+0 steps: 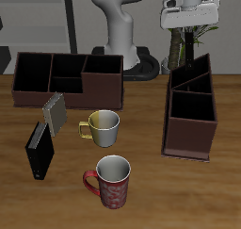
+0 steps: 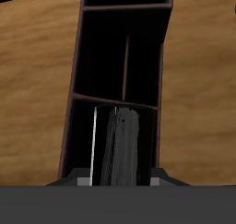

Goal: Place the left black book into the left desk caddy's left compartment

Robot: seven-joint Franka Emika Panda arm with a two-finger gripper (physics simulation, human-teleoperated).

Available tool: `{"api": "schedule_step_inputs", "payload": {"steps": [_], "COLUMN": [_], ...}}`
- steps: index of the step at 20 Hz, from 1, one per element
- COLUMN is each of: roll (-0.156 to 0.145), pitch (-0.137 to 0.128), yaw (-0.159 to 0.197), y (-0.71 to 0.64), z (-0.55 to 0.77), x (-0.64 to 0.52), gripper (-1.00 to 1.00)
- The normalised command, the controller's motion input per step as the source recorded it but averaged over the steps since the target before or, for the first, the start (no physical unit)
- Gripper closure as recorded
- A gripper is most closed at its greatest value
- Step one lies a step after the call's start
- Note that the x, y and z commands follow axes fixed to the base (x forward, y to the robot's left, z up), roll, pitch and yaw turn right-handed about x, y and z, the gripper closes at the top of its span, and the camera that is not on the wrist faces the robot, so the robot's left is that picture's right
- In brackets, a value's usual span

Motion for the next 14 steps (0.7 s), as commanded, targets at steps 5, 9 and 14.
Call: {"api": "schedule_step_inputs", "payload": {"steps": [5,9,14], "roll": [0.019,0.019,0.015], "pitch": [0.021,0.029,0.033], "yaw": [0.003,-0.007,0.007], "y": [0.07,0.06,0.03], "z": [-0.05,-0.12,-0.13], "x": [-0.01,0.10,0.10], "gripper": [1.00,1.00,1.00]}}
